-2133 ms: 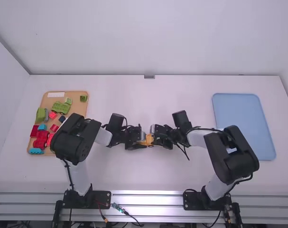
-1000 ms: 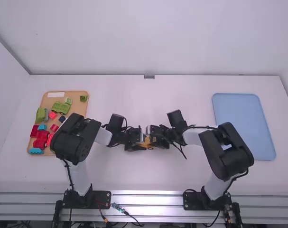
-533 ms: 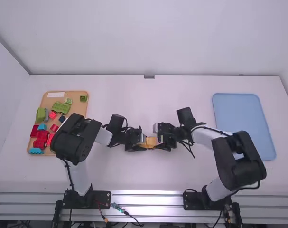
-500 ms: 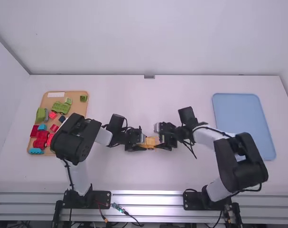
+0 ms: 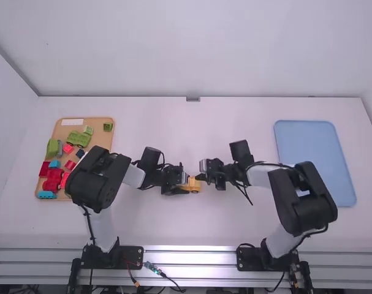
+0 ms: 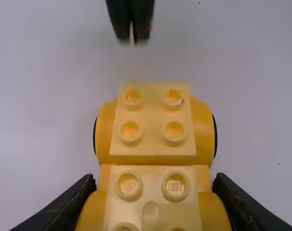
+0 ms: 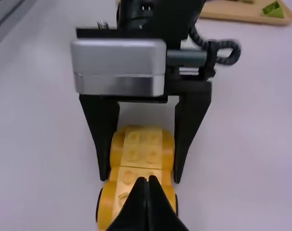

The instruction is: Assemble lego blocks to make yellow taxi

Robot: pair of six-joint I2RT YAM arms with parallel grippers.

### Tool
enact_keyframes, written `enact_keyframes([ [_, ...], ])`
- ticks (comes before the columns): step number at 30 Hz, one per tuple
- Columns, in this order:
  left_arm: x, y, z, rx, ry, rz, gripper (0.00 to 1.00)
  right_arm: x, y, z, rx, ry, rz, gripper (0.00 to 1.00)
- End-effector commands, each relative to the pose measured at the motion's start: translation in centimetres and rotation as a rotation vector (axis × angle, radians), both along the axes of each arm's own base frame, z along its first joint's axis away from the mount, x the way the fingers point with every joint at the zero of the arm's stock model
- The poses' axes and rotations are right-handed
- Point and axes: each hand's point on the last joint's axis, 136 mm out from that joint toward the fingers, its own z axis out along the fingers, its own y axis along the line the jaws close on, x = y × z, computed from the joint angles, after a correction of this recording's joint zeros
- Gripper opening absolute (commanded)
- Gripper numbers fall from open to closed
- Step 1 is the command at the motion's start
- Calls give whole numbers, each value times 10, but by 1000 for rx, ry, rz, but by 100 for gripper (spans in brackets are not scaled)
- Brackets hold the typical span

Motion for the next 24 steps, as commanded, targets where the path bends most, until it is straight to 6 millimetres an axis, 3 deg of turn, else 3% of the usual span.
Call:
enact_keyframes([
  [1,-3,5,-13,43,7,7,46,-9,3,-15,-26,86,-15,0],
  [16,3,4,-9,27,19,44,44,-3,9,-69,-230,180,-84,0],
  [19,5,5,-11,39,17,53,39,-4,6,-77,-247,202,-91,0],
  [24,8,8,-14,63,9,70,38,-2,-10,-91,-340,211,-139,0],
])
